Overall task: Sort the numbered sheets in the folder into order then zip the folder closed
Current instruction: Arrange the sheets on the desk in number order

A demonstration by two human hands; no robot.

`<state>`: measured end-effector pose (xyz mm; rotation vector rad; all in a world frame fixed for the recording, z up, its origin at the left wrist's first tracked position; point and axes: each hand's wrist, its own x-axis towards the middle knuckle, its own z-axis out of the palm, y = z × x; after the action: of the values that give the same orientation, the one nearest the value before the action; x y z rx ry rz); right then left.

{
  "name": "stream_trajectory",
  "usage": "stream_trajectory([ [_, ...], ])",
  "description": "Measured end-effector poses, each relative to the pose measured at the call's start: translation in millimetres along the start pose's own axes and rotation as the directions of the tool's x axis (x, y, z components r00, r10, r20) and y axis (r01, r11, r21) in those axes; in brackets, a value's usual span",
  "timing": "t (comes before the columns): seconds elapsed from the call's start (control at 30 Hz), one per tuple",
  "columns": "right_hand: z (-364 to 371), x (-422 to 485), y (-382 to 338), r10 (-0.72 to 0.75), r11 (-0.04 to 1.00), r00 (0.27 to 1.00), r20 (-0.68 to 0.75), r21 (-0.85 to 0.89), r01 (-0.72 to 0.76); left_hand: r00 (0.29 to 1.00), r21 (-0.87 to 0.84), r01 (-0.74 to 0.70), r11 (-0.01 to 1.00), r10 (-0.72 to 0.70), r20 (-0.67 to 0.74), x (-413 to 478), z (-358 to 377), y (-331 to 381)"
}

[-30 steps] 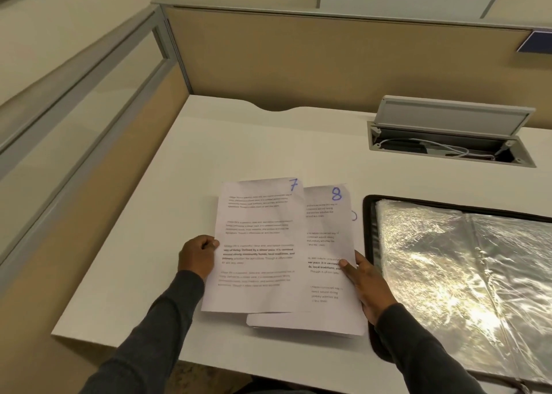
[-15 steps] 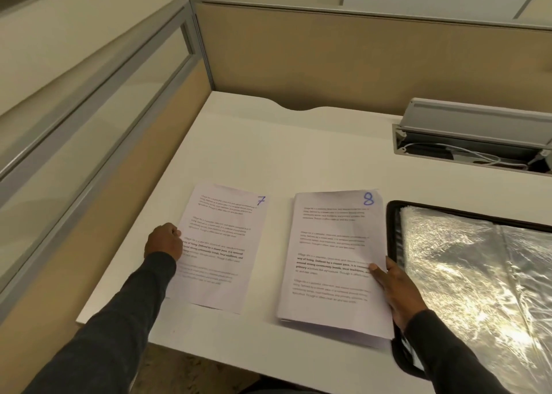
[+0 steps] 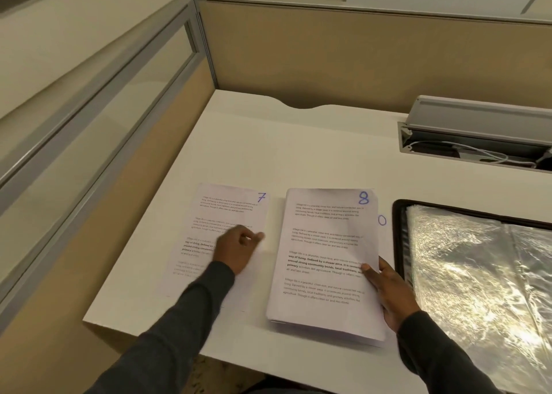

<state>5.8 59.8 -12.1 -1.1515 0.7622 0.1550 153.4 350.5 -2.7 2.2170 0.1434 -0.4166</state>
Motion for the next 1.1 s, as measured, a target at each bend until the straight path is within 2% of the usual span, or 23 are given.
stream_trajectory([
  [0.07, 1.4, -0.5, -0.2, 0.004, 1.0, 1.0, 0.01, 0.009, -0.004, 0.987, -0.128, 0.098, 0.987, -0.08, 0.138, -13.2, 24.6, 16.0],
  [0.13, 2.2, -1.3, -0.6, 0.002, 1.0, 1.0, 0.02, 0.007, -0.003, 0.987, -0.133, 0.077, 0.988, -0.057, 0.154, -19.1, 40.3, 22.6],
  [0.33, 0.3, -5.5, -1.3, -0.033, 0.998, 0.999, 0.024, -0.061, 0.035, 0.997, -0.014, 0.007, 1.0, -0.006, 0.075, -17.0, 51.1, 18.6],
  [0.67, -14.6, -6.6, -2.2, -0.056, 0.992, 0.998, -0.034, -0.113, 0.052, 0.997, 0.085, 0.006, 0.996, 0.001, -0.082, -0.3, 32.0, -0.9],
  [0.83, -31.5, -9.1, -7.2, -0.104, 0.981, 0.989, -0.101, -0.174, 0.086, 0.994, 0.128, 0.021, 0.992, -0.007, -0.109, 5.9, 27.6, -16.0],
  [0.93, -48.5, -8.6, -19.0, -0.15, 0.973, 0.975, -0.161, -0.201, 0.116, 0.994, 0.234, -0.003, 0.972, 0.028, -0.107, 2.1, 27.3, -20.7],
  [1.03, -66.7, -8.0, -31.6, -0.187, 0.964, 0.958, -0.218, -0.228, 0.137, 0.978, 0.436, -0.051, 0.898, 0.134, -0.161, -3.6, 30.7, -30.0],
  [1.1, -76.4, -8.8, -39.1, -0.212, 0.956, 0.947, -0.242, -0.252, 0.149, 0.988, 0.54, -0.024, 0.841, 0.102, -0.114, -6.1, 32.8, -35.7],
])
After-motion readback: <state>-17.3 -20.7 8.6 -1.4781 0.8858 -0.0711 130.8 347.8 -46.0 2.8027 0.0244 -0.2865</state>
